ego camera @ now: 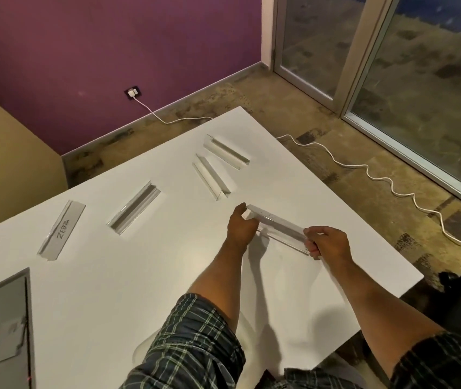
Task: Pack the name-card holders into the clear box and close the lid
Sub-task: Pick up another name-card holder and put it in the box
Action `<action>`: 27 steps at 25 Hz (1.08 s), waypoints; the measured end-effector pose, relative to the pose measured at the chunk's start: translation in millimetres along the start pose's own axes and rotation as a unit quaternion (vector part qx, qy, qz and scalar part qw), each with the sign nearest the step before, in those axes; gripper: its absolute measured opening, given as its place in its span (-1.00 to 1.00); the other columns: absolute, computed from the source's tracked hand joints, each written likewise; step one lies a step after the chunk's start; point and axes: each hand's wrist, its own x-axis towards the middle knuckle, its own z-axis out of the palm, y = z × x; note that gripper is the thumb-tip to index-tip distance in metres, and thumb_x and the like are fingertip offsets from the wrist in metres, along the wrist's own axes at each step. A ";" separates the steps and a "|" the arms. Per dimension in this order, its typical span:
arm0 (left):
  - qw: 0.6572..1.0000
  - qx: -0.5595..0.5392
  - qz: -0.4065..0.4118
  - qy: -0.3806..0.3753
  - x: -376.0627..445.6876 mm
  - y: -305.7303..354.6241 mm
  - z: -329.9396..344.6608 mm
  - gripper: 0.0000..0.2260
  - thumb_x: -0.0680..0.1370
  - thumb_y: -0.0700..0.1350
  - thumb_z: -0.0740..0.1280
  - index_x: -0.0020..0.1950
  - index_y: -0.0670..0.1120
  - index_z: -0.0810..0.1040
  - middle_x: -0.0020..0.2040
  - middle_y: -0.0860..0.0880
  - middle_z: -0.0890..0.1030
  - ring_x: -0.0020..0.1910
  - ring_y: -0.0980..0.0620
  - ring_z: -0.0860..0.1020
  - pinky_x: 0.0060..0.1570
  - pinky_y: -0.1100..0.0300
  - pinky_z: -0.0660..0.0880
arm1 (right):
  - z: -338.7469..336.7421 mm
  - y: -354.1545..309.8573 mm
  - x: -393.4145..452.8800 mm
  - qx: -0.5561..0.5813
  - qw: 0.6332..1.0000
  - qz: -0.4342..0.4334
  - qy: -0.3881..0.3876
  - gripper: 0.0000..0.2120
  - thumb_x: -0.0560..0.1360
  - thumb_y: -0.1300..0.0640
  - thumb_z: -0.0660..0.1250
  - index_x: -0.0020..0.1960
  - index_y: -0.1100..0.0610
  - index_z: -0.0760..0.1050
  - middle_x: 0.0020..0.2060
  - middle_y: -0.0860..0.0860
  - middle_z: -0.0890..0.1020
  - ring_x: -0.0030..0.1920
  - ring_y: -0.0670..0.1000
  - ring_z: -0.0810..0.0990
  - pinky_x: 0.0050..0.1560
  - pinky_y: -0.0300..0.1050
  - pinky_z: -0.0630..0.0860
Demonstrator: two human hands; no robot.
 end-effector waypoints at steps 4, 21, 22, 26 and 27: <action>0.993 -0.084 0.000 0.081 -25.4 -1.2 -46.5 -0.50 0.55 -0.19 0.39 0.49 -0.04 0.40 0.43 0.03 0.46 0.38 -0.14 0.50 0.39 -0.19 0.44 | 41.6 -14.6 -19.0 -0.024 0.996 0.035 -0.081 -0.76 0.39 0.05 0.55 -0.07 0.20 0.68 -0.34 0.17 0.70 -0.37 0.12 0.54 -0.34 -0.08 0.42; 0.939 -0.088 0.049 0.328 -128.0 -46.7 -230.0 -0.21 0.39 -0.15 0.60 0.55 -0.06 0.32 0.49 -0.07 0.39 0.46 -0.07 0.39 0.46 0.00 0.35 | 223.1 -61.8 -126.8 -0.418 0.760 -0.154 -0.474 -0.48 0.22 -0.01 0.70 0.04 0.16 0.57 -0.28 0.10 0.75 -0.27 0.00 0.71 -0.23 -0.13 0.54; 0.937 -0.094 0.037 0.335 -130.4 -48.8 -235.3 -0.15 0.38 -0.14 0.61 0.58 -0.08 0.27 0.52 -0.09 0.36 0.49 -0.08 0.37 0.48 -0.03 0.33 | 232.1 -63.1 -132.2 -0.421 0.754 -0.164 -0.476 -0.47 0.22 -0.03 0.70 0.05 0.16 0.56 -0.28 0.10 0.75 -0.28 0.00 0.71 -0.21 -0.12 0.55; 0.944 -0.168 -0.034 0.282 -135.0 -58.1 -246.9 -0.48 0.40 -0.09 0.59 0.29 -0.11 0.50 0.22 -0.13 0.65 0.16 -0.16 0.64 0.04 0.04 0.55 | 255.3 -65.9 -148.9 -0.401 0.758 -0.182 -0.482 -0.43 0.24 -0.09 0.68 0.06 0.18 0.55 -0.28 0.08 0.75 -0.36 -0.06 0.68 -0.26 -0.18 0.53; 0.948 -0.183 -0.061 0.251 -137.2 -58.1 -246.0 -0.58 0.43 -0.08 0.56 0.22 -0.10 0.52 0.15 -0.13 0.68 0.08 -0.15 0.68 -0.08 0.07 0.55 | 259.2 -65.8 -153.1 -0.402 0.755 -0.185 -0.484 -0.42 0.24 -0.11 0.67 0.06 0.18 0.54 -0.28 0.07 0.75 -0.37 -0.07 0.68 -0.27 -0.19 0.53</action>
